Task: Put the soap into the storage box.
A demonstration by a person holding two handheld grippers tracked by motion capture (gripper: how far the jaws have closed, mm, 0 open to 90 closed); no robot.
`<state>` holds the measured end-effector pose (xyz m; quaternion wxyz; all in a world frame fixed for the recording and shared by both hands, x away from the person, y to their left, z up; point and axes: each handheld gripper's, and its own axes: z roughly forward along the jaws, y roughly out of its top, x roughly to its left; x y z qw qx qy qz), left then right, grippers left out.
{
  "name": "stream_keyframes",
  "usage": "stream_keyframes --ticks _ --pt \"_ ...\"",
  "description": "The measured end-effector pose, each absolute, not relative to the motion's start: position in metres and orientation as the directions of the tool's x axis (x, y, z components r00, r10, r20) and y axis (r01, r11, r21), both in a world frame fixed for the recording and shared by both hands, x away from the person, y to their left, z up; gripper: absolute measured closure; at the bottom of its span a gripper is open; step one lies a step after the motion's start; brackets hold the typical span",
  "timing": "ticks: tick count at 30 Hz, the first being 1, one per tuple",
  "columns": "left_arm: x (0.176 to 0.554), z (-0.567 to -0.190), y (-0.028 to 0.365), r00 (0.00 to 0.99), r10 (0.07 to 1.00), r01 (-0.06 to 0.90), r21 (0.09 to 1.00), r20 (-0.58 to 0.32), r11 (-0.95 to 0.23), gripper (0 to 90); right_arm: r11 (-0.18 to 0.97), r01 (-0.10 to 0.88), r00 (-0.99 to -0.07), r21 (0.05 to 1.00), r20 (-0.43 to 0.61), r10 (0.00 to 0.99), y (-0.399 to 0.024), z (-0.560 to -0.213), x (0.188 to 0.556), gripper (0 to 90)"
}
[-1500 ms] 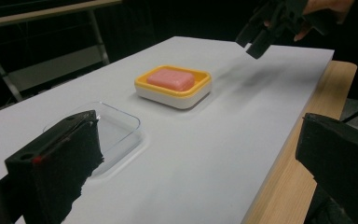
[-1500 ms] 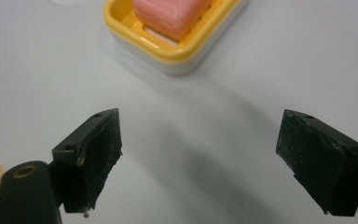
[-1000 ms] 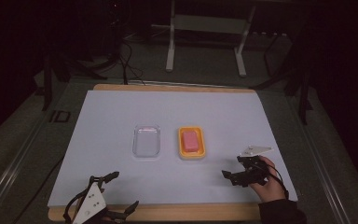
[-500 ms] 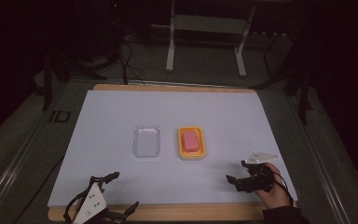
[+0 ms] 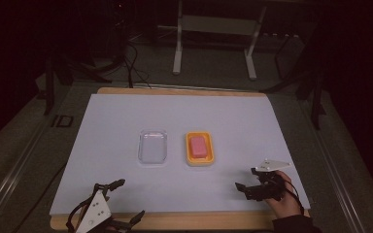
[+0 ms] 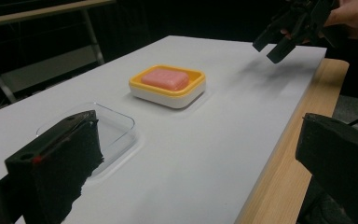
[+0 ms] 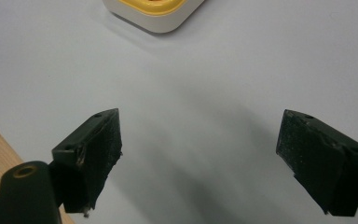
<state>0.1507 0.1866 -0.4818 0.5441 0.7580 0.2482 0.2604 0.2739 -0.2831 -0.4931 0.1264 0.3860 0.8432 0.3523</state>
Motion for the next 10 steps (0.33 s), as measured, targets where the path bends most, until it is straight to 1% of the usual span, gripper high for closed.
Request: stream_keyframes --ticks 10 --pt "0.1511 -0.4819 0.1862 0.743 0.657 0.094 0.953 0.127 -0.289 0.5 0.462 0.57 -0.672 0.679 0.062 0.738 -0.2819 -0.4955 0.2746 13.8"
